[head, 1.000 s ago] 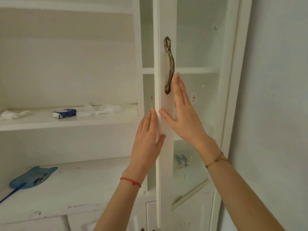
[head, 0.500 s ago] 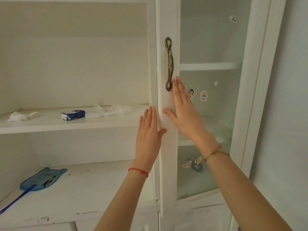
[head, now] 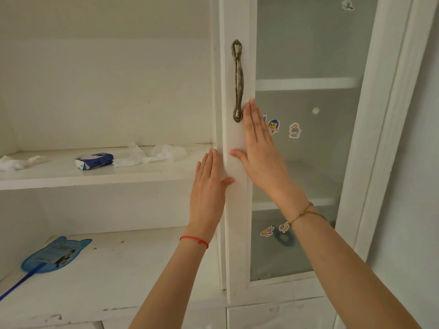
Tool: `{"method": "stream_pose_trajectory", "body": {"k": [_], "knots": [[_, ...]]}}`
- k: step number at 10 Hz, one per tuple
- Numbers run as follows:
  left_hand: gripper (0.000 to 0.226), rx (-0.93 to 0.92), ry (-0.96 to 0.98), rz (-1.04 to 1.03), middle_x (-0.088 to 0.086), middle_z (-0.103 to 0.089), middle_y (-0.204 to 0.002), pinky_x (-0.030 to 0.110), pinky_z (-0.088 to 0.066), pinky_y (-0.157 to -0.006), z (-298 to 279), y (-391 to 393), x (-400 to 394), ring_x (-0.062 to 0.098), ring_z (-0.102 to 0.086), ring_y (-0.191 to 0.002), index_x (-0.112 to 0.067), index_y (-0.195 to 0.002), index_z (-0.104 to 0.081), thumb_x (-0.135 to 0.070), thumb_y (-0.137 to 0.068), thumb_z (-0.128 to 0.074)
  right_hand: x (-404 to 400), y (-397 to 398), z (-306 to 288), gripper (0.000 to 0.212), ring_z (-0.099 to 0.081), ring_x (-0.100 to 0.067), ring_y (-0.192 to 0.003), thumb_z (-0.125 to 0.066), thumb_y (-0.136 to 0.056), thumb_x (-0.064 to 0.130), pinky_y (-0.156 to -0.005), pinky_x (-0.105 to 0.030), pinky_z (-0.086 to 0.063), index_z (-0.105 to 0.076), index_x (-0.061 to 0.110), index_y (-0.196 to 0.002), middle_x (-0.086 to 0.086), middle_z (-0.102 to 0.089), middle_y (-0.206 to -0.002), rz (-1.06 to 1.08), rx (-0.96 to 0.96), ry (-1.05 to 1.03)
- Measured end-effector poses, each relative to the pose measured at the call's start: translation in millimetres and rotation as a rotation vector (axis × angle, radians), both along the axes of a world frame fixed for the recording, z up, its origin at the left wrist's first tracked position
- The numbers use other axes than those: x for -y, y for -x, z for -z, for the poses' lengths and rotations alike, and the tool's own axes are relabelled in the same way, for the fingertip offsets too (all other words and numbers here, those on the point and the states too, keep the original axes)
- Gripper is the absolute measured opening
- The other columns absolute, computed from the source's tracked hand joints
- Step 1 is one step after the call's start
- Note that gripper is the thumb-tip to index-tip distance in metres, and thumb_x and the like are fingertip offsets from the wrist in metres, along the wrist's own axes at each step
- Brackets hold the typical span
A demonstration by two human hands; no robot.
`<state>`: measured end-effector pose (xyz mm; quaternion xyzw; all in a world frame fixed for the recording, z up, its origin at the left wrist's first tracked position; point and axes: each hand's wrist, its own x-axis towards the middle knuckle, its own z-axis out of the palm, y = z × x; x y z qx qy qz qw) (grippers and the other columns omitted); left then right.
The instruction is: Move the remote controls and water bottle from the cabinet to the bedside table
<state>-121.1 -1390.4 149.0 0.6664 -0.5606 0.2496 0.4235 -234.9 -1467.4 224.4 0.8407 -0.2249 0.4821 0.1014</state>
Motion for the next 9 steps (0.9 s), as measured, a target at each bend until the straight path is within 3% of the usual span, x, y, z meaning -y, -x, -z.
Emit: {"method": "stream_pose_trajectory", "body": {"k": [6,7,8,9], "knots": [[0.067,-0.058,-0.023,-0.026,0.013,-0.024,-0.161,0.025,0.0,-0.121,-5,-6,14,0.023,-0.018,-0.151,-0.002,-0.153,-0.018,-0.028,-0.1,-0.051,11,-8,-1,0.093,0.002,-0.02,-0.15,-0.064,-0.088,0.029,-0.123,-0.038,-0.007,-0.002,0.006,-0.153,-0.009,0.004,-0.163,-0.027,0.013,-0.032],[0.07,-0.031,-0.048,-0.027,0.01,-0.026,-0.161,0.026,-0.002,-0.121,-5,-8,7,0.022,-0.021,-0.15,-0.005,-0.153,-0.019,-0.033,-0.099,-0.051,11,2,-4,0.092,0.002,-0.018,-0.15,-0.062,-0.089,0.032,-0.123,-0.036,-0.006,-0.001,0.009,-0.154,-0.006,0.004,-0.163,-0.053,-0.039,-0.038],[0.07,-0.021,-0.056,0.027,0.006,-0.03,-0.159,0.036,-0.017,-0.123,-5,-3,-15,0.02,-0.024,-0.149,-0.01,-0.154,-0.021,-0.037,-0.098,-0.052,3,18,0,0.089,0.001,-0.018,-0.15,-0.058,-0.091,0.04,-0.123,-0.035,-0.004,-0.002,0.013,-0.154,-0.001,0.0,-0.163,-0.074,-0.085,-0.068],[0.067,0.031,-0.063,0.021,0.005,-0.032,-0.159,0.04,-0.022,-0.122,0,-3,-38,0.02,-0.024,-0.149,-0.013,-0.154,-0.024,-0.035,-0.098,-0.053,-1,37,16,0.082,-0.005,-0.02,-0.15,-0.056,-0.092,0.043,-0.122,-0.033,-0.003,-0.012,0.014,-0.154,-0.002,-0.011,-0.162,-0.048,-0.144,-0.092]]}}
